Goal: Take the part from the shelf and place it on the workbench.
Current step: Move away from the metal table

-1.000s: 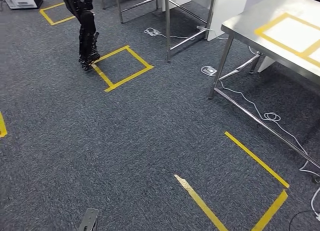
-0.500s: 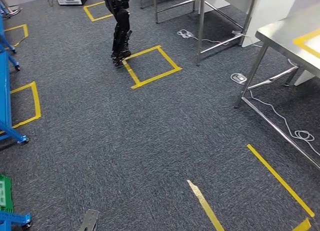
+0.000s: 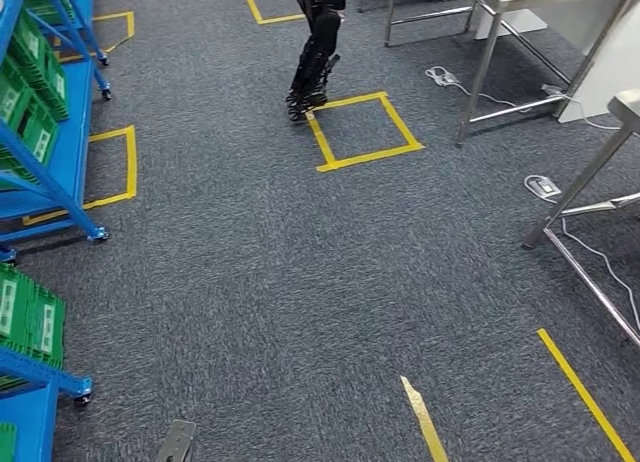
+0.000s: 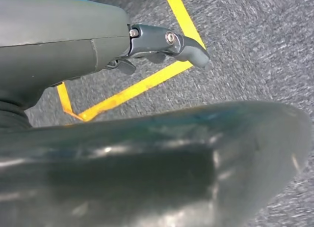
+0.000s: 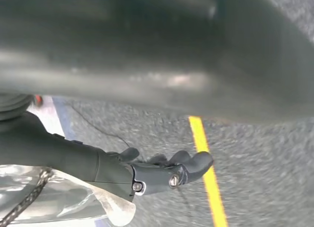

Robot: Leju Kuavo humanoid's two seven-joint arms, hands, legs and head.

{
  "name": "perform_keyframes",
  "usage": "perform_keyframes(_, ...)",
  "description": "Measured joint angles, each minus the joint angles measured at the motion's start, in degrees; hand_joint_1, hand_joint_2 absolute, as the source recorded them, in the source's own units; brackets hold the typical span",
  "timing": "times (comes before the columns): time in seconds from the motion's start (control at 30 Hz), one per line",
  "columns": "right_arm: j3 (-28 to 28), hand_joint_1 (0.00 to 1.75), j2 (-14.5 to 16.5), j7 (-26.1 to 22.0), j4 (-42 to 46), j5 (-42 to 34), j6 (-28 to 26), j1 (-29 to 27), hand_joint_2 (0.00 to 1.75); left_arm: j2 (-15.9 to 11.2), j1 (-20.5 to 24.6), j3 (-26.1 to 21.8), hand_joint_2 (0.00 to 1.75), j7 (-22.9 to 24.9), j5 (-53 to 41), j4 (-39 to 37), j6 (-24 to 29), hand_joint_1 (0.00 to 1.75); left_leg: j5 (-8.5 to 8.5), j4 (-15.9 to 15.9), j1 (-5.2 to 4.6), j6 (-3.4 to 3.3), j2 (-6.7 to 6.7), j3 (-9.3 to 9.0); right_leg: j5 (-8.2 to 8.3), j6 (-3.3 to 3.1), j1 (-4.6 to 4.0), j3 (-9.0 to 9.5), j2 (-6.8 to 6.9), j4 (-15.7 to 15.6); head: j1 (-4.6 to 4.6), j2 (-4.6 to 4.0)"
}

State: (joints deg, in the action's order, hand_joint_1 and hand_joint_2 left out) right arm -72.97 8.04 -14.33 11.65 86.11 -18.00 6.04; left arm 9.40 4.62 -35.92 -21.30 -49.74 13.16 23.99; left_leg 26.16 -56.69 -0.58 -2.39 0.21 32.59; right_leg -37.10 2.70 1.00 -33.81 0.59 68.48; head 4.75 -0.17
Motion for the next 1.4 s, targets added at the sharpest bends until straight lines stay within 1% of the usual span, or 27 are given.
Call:
perform_keyframes(0.03,0.03,0.00,0.00,0.04,0.00,0.01,0.01,-0.11,0.00,0.07,0.01,-0.01,0.00,-0.01,0.01,0.00,-0.05,0.00,0.04,-0.02,-0.02,-0.07,-0.79,-0.02,-1.04,0.09,0.01,-2.11,-0.37,3.64,-0.01,0.00)
perform_keyframes(0.07,0.05,0.00,-0.02,0.08,0.00,0.03,0.01,-0.19,0.00,0.13,-0.06,-0.03,0.00,-0.01,0.04,0.00,-0.10,0.00,0.09,-0.05,-0.03,-0.08,-1.58,-0.09,-0.94,0.15,0.02,-3.53,-0.49,5.51,0.01,0.00)
perform_keyframes(0.1,0.08,0.00,-0.04,0.15,0.00,0.05,0.00,-0.22,0.00,0.13,-0.15,-0.05,0.00,-0.01,0.08,-0.01,-0.18,0.00,0.15,-0.09,0.00,-0.04,-2.42,-0.20,0.36,0.22,0.06,-3.96,-0.56,5.19,0.02,0.00)
perform_keyframes(0.13,0.11,0.00,-0.08,0.20,0.00,0.09,-0.01,-0.22,0.00,0.16,-0.23,-0.07,0.00,-0.01,0.13,-0.01,-0.28,0.00,0.26,-0.15,0.07,0.09,-3.22,-0.37,2.72,0.27,0.15,-3.16,-0.75,2.39,0.02,0.00)
perform_keyframes(0.2,0.15,0.00,-0.14,0.29,0.00,0.15,-0.01,-0.24,0.00,0.22,-0.30,-0.09,0.00,-0.03,0.22,-0.03,-0.41,0.00,0.65,-0.59,0.15,0.63,-4.69,-0.47,6.98,0.41,0.57,-0.03,-2.97,-5.74,-0.08,0.00)
perform_keyframes(0.27,0.20,0.00,-0.15,0.34,0.00,0.22,-0.01,-0.27,0.00,0.26,-0.33,-0.12,0.00,-0.07,0.30,-0.04,-0.45,0.00,0.86,-1.13,0.17,1.29,-5.89,-0.01,7.93,0.11,0.82,1.97,-5.00,-9.88,-0.12,0.00)
perform_keyframes(0.33,0.23,0.00,-0.14,0.46,0.00,0.27,-0.02,-0.35,0.00,0.24,-0.60,-0.17,0.00,-0.09,0.36,-0.09,-0.45,0.00,0.79,-1.32,0.32,1.79,-6.88,0.42,7.60,-0.65,0.72,2.39,-4.55,-10.08,-0.07,0.00)
perform_keyframes(0.37,0.25,0.00,-0.13,0.50,0.00,0.30,-0.03,-0.38,0.00,0.22,-0.80,-0.19,0.00,-0.10,0.36,-0.11,-0.44,0.00,0.92,-1.56,0.35,2.04,-6.54,0.53,7.62,-1.03,0.69,2.52,-4.02,-10.16,-0.06,0.00)
perform_keyframes(0.43,0.37,0.00,-0.12,0.52,0.00,0.40,-0.03,-0.51,0.00,0.22,-0.91,-0.21,0.00,-0.13,0.37,-0.15,-0.43,0.00,2.67,-4.60,0.31,2.56,-3.99,1.89,7.54,-1.81,0.68,2.90,-2.66,-10.35,0.28,0.00)
perform_keyframes(0.5,0.56,0.00,-0.17,0.54,0.00,0.51,-0.05,-0.74,0.00,0.27,-0.80,-0.21,0.00,-0.16,0.37,-0.16,-0.44,0.00,6.12,-11.92,0.43,2.99,-1.29,5.41,7.25,-2.34,0.36,3.17,-1.04,-10.38,0.57,0.00)
perform_keyframes(0.53,0.63,0.00,-0.21,0.55,0.00,0.60,-0.07,-0.84,0.00,0.27,-0.80,-0.21,0.00,-0.16,0.37,-0.17,-0.46,0.00,7.51,-15.66,0.54,3.08,-0.85,7.29,7.11,-2.49,0.20,3.27,-0.23,-10.37,0.55,0.00)
perform_keyframes(0.57,0.68,0.00,-0.25,0.55,0.00,0.71,-0.08,-0.88,0.00,0.28,-0.91,-0.21,0.00,-0.16,0.36,-0.18,-0.48,0.00,8.01,-18.02,0.61,3.08,-0.69,8.48,6.97,-2.57,0.06,3.38,0.49,-10.37,0.55,0.00)
perform_keyframes(0.6,0.72,0.00,-0.27,0.55,0.00,0.83,-0.09,-0.88,0.00,0.30,-1.06,-0.22,0.00,-0.17,0.36,-0.20,-0.51,0.00,7.54,-18.55,0.64,2.99,-0.63,8.79,6.83,-2.62,-0.05,3.52,1.11,-10.37,0.56,0.00)
perform_keyframes(0.67,0.86,0.00,-0.27,0.52,0.00,0.95,-0.08,-0.84,0.00,0.29,-1.33,-0.23,0.00,-0.25,0.34,-0.21,-0.58,0.00,3.68,-12.80,0.41,2.33,0.03,5.99,6.47,-2.57,-0.24,3.99,2.32,-10.38,0.55,0.00)
perform_keyframes(0.73,1.02,0.00,-0.26,0.44,0.00,0.99,-0.07,-0.81,0.00,0.27,-1.32,-0.23,0.00,-0.44,0.34,-0.22,-0.56,0.00,0.86,-5.23,-0.32,1.34,2.01,2.29,6.02,-2.21,-0.48,4.42,3.45,-10.35,0.56,0.00)
perform_keyframes(0.8,1.11,0.00,-0.26,0.37,0.00,1.03,-0.07,-0.75,0.00,0.27,-1.31,-0.25,0.00,-0.65,0.42,-0.22,-0.46,0.00,0.85,-2.42,-0.91,0.80,2.90,1.08,5.72,-1.66,-0.65,4.58,4.50,-10.45,0.55,0.00)
perform_keyframes(0.87,1.22,0.00,-0.27,0.32,0.00,1.05,-0.04,-0.51,0.00,0.27,-1.68,-0.40,0.00,-0.87,0.71,-0.22,-0.33,0.00,0.75,-1.58,-0.82,0.52,1.94,0.80,5.46,-1.09,-0.61,4.86,5.04,-10.66,0.54,0.01)
perform_keyframes(0.93,1.44,0.00,-0.33,0.17,0.00,1.06,-0.02,-0.24,0.00,0.25,-1.97,-0.64,0.00,-1.06,1.07,-0.22,-0.13,0.00,0.39,-0.57,-0.44,0.15,0.99,0.15,4.10,-0.67,-0.50,4.16,2.91,-8.83,0.43,0.01)
perform_keyframes(1.0,1.58,0.00,-0.37,0.05,0.00,1.02,-0.01,-0.30,0.00,0.26,-1.82,-0.94,0.00,-1.21,1.23,-0.22,0.07,0.00,0.30,-0.18,-0.22,-0.16,-0.05,-0.19,1.07,-0.45,-0.39,0.88,0.20,-2.47,0.22,0.01)
perform_keyframes(1.07,1.60,0.00,-0.37,0.02,0.00,0.71,-0.02,-0.59,0.00,0.29,-1.66,-1.19,0.00,-1.51,1.23,-0.23,0.18,0.00,0.41,-0.21,-0.21,-0.29,-1.33,-0.24,-0.95,-0.24,-0.32,-3.05,-0.46,4.20,0.15,0.00)
perform_keyframes(1.1,1.59,0.00,-0.37,-0.01,0.00,0.42,-0.03,-0.76,0.00,0.31,-1.66,-1.24,0.00,-1.69,1.21,-0.24,0.21,0.00,0.48,-0.23,-0.18,-0.26,-2.02,-0.33,-0.36,-0.14,-0.27,-3.94,-0.51,5.02,0.15,0.00)
perform_keyframes(1.13,1.57,0.00,-0.37,-0.03,0.00,0.13,-0.04,-0.91,0.00,0.31,-1.65,-1.26,0.00,-1.84,1.17,-0.24,0.22,0.00,0.57,-0.29,-0.10,-0.13,-2.71,-0.47,1.36,-0.04,-0.18,-3.67,-0.56,3.51,0.15,0.00)
perform_keyframes(1.2,1.55,0.00,-0.32,-0.02,-0.01,-0.20,-0.05,-1.12,0.00,0.27,-1.60,-1.28,0.00,-2.01,1.10,-0.24,0.22,0.00,0.94,-0.59,0.09,0.42,-4.01,-0.74,5.69,0.23,0.18,-0.72,-1.77,-3.80,0.13,0.00)
perform_keyframes(1.23,1.55,0.00,-0.21,0.02,-0.04,-0.23,-0.05,-1.20,0.00,0.21,-1.52,-1.33,0.00,-2.08,1.10,-0.24,0.22,0.00,1.17,-0.98,0.11,0.78,-4.57,-0.70,6.92,0.24,0.35,0.83,-2.75,-7.10,0.10,0.00)
perform_keyframes(1.3,1.56,0.00,0.02,0.20,-0.09,-0.15,-0.04,-1.31,0.00,0.06,-1.50,-1.49,0.00,-2.34,1.35,-0.24,0.27,0.00,1.37,-1.49,0.10,1.40,-5.44,-0.37,7.15,-0.10,0.41,2.33,-4.09,-9.78,0.06,0.00)
perform_keyframes(1.37,1.57,0.00,0.26,0.52,-0.11,0.11,-0.02,-1.49,0.00,-0.21,-1.81,-1.81,0.00,-2.63,1.90,-0.24,0.46,0.00,1.39,-1.63,0.22,1.77,-6.09,-0.15,7.21,-0.88,0.30,2.63,-3.33,-9.90,0.07,0.01)
perform_keyframes(1.4,1.57,0.00,0.39,0.74,-0.11,0.31,-0.01,-1.60,0.00,-0.38,-2.04,-2.04,0.00,-2.75,2.20,-0.24,0.58,0.00,1.73,-2.06,0.22,1.98,-5.61,0.02,7.21,-1.29,0.31,2.77,-2.89,-9.95,0.12,0.01)
